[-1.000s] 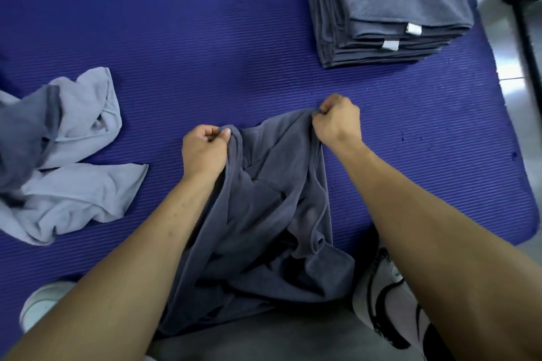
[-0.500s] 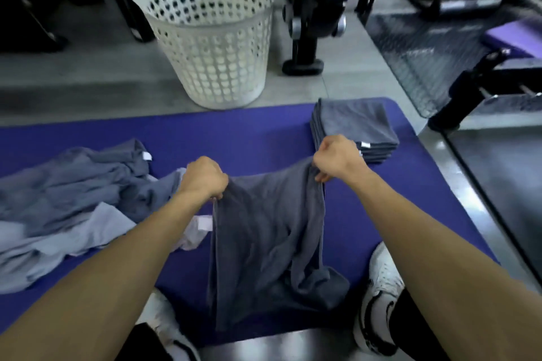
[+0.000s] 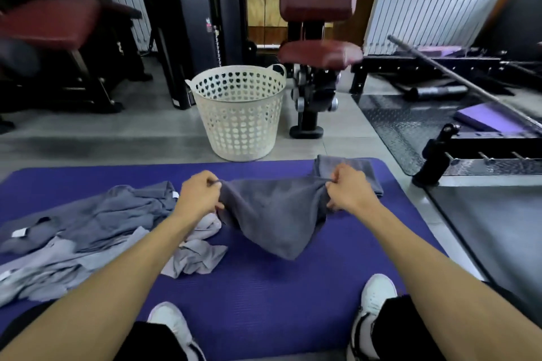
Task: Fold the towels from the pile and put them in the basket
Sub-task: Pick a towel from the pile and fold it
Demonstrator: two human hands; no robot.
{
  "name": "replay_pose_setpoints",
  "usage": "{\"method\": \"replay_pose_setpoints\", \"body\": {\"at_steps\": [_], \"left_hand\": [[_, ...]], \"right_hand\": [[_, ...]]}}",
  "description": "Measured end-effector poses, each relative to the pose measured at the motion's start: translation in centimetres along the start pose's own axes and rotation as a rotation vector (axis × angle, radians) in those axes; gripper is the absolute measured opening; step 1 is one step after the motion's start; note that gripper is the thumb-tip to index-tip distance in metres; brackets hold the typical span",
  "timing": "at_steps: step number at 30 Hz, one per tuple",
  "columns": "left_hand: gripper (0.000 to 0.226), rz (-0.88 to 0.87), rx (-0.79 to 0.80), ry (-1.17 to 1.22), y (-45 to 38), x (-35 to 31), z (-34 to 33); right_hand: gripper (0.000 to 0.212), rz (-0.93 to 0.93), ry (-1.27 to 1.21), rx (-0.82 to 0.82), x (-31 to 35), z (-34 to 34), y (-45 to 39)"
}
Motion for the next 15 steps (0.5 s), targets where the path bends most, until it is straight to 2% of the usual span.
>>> {"method": "replay_pose_setpoints", "body": {"at_steps": [4, 7, 9, 12, 13, 15], "left_hand": [[0.009, -0.066, -0.209, 0.133, 1.3, -1.4, 2.3], [0.009, -0.062, -0.256, 0.2, 2.3, -2.2, 2.3], [0.013, 0.03, -0.212, 0.129, 1.6, -1.3, 1.2], [0.02, 0.186, -0.002, -0.094, -0.5, 1.2, -1.2], [0.02, 0.214, 0.056, -0.167, -1.1, 1.8, -1.9], [0.02, 0.207, 0.067, -0.244, -2.3, 1.7, -2.4]], "right_hand": [[0.007, 0.074, -0.076, -0.134, 1.9, 2.2, 1.1], [0.01, 0.06, -0.099, -0.153, 2.5, 2.8, 1.2], [0.018, -0.045, -0.074, -0.083, 1.3, 2.0, 0.4], [0.027, -0.2, 0.055, 0.105, -1.6, -0.4, -0.8], [0.029, -0.214, 0.074, 0.134, -2.3, -1.1, -1.2], [0.028, -0.179, 0.046, 0.128, -2.9, -1.8, -2.6]]}}
Point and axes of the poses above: each hand's wrist, its own y-axis away from the middle knuckle, its own z-axis out of the back of the hand, x = y × z, the point moved 6 cm from there along -y, towards the middle knuckle, and after that the axes turned 5 degrees about -y, right-handed, at the moved point
